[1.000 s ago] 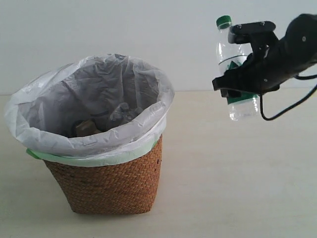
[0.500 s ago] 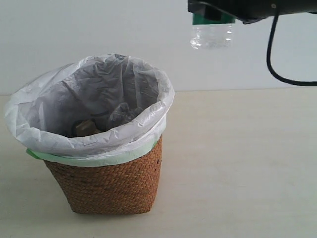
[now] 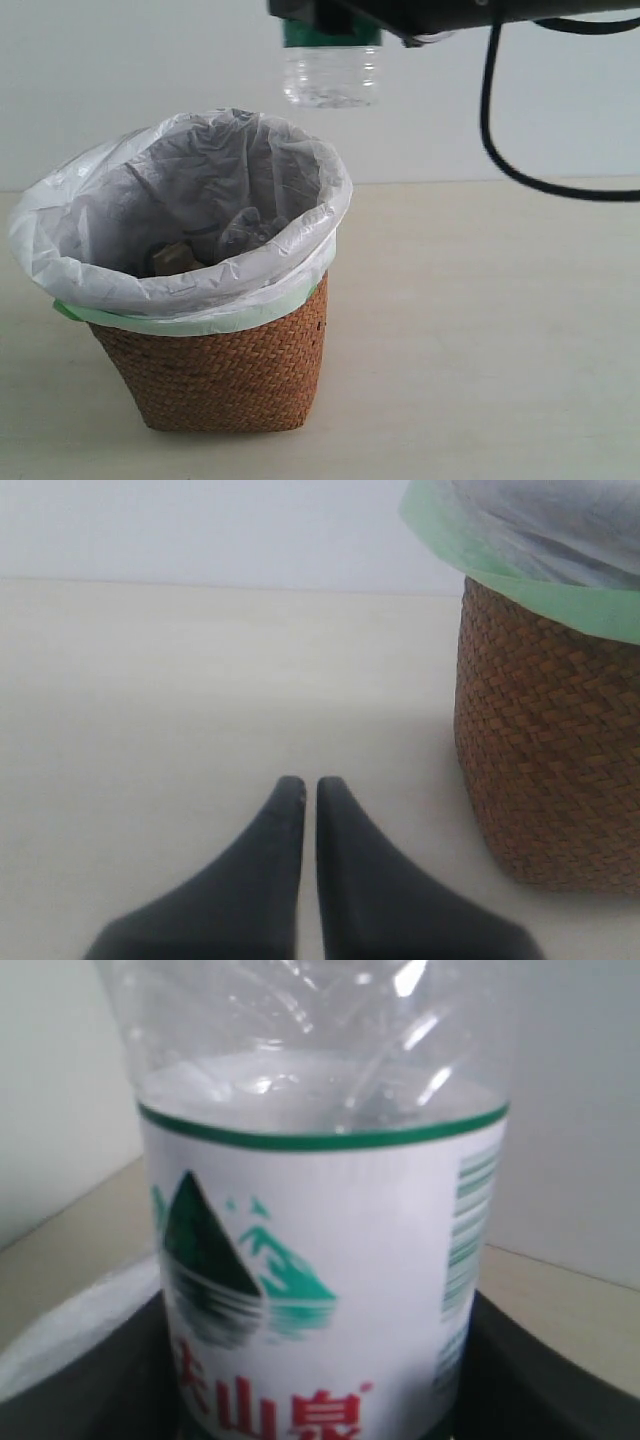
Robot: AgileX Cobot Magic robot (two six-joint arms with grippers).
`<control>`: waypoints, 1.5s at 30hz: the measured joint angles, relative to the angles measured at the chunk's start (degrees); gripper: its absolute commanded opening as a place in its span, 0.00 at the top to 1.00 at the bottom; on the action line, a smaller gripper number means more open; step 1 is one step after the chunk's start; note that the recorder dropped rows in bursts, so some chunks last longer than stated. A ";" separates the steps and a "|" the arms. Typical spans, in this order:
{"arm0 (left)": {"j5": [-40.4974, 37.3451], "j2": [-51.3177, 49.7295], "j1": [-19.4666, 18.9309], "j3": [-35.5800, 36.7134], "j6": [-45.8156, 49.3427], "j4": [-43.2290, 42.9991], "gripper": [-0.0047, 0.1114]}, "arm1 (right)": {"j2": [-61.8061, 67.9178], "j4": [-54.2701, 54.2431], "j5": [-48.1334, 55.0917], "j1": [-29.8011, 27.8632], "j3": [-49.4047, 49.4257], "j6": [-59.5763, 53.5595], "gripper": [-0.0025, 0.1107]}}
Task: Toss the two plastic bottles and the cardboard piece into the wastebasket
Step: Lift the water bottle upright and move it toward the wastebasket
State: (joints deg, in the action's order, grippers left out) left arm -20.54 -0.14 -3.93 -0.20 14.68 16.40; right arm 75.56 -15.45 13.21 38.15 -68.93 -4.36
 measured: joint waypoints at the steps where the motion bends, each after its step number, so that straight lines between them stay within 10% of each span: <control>1: 0.00 0.00 0.00 0.00 0.00 0.00 0.93 | 0.00 0.81 1.41 -2.53 0.00 0.55 0.98; 11: 0.00 0.00 0.00 0.00 0.00 0.00 0.93 | 0.17 19.29 22.90 -28.56 -0.09 21.98 0.98; 19: 0.00 0.00 0.00 0.00 0.00 0.00 0.93 | 2.69 19.05 33.01 -30.74 -0.09 27.01 0.98; 22: 0.00 0.00 0.00 0.00 0.00 0.00 0.93 | 3.30 7.20 27.81 -27.77 -0.09 18.08 0.98; 29: 0.00 0.00 0.00 0.00 0.00 0.00 0.93 | 4.59 -58.07 28.37 -16.65 -1.62 -33.93 0.98; 33: 0.00 0.00 0.00 0.00 0.00 0.00 0.93 | 4.38 -64.17 27.68 -16.32 -2.40 -39.51 0.98; 39: 0.00 0.00 0.00 0.00 0.00 0.00 0.93 | 4.40 -32.70 19.06 -16.48 -2.40 -17.57 0.98; 45: 0.00 0.00 0.00 0.00 0.00 0.00 0.93 | 4.62 25.12 23.83 -16.60 -2.40 28.63 0.98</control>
State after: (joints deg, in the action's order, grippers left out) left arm -20.54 -0.14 -3.93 -0.20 14.68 16.40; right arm 80.18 9.68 37.05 21.55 -71.33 24.26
